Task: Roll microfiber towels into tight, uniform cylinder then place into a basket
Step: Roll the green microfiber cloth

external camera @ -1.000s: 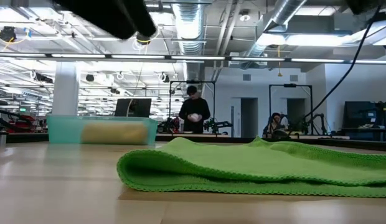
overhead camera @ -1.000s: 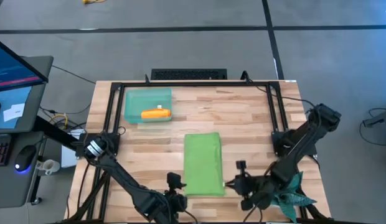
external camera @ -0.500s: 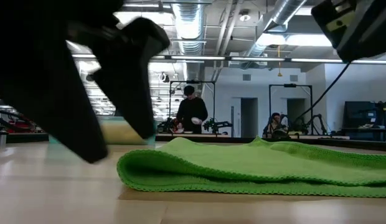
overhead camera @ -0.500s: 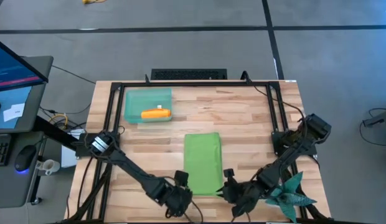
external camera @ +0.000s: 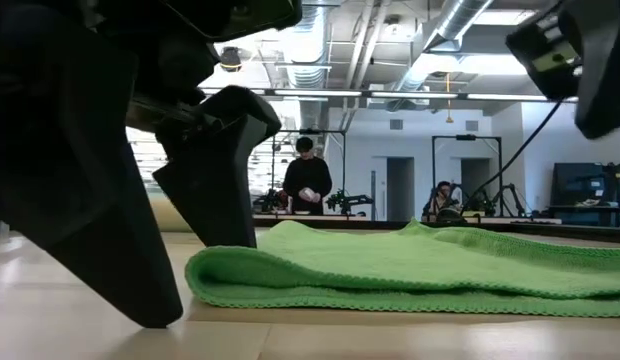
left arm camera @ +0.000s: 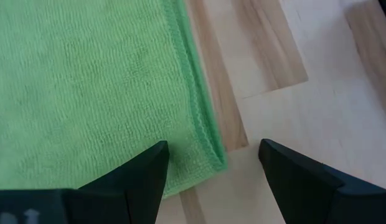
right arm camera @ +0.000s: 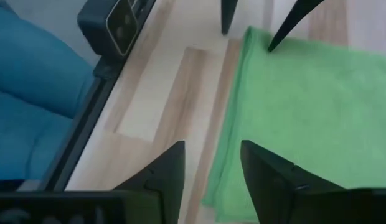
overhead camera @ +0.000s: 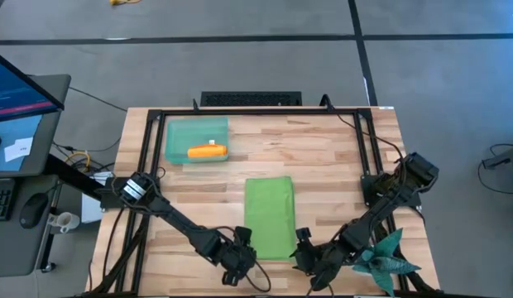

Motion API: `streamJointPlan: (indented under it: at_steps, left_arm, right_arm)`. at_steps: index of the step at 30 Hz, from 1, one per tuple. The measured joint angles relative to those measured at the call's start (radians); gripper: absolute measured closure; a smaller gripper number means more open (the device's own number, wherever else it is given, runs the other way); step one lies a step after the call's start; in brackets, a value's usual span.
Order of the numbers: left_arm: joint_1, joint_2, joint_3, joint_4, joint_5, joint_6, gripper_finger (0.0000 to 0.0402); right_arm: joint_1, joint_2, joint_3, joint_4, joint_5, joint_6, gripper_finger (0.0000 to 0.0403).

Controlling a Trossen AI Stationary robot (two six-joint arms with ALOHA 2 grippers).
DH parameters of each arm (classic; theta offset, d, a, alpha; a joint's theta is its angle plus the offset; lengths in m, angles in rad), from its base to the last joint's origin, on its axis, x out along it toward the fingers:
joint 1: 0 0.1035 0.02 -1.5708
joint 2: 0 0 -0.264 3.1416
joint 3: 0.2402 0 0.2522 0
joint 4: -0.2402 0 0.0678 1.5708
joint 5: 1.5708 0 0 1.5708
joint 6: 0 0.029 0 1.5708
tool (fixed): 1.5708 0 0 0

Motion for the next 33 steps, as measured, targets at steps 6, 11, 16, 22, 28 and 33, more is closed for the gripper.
streamJointPlan:
  at_steps: [6,11,16,22,28,33]
  left_arm:
    - [0.011,-0.002,-0.010,0.010,0.005,-0.016,0.0152]
    - [0.018,-0.002,-0.010,0.007,0.007,-0.017,0.0152]
    - [0.018,0.000,-0.010,0.006,0.006,-0.022,0.0152]
    - [0.019,0.001,-0.011,0.002,0.005,-0.022,0.0152]
    - [0.018,0.002,-0.011,0.003,0.005,-0.010,0.0185]
    - [0.018,0.002,-0.011,0.005,0.005,0.005,0.0240]
  right_arm:
    - [-0.012,0.070,0.000,-0.011,-0.030,0.009,0.0215]
    - [-0.009,0.138,-0.001,-0.012,-0.038,0.008,0.0217]
    - [-0.015,0.169,0.004,-0.021,-0.032,0.024,0.0218]
    - [-0.029,0.171,0.006,-0.059,-0.038,0.101,0.0231]
    - [-0.041,0.171,0.006,-0.071,-0.041,0.116,0.0289]
    - [-0.045,0.171,0.004,-0.077,-0.032,0.116,0.0343]
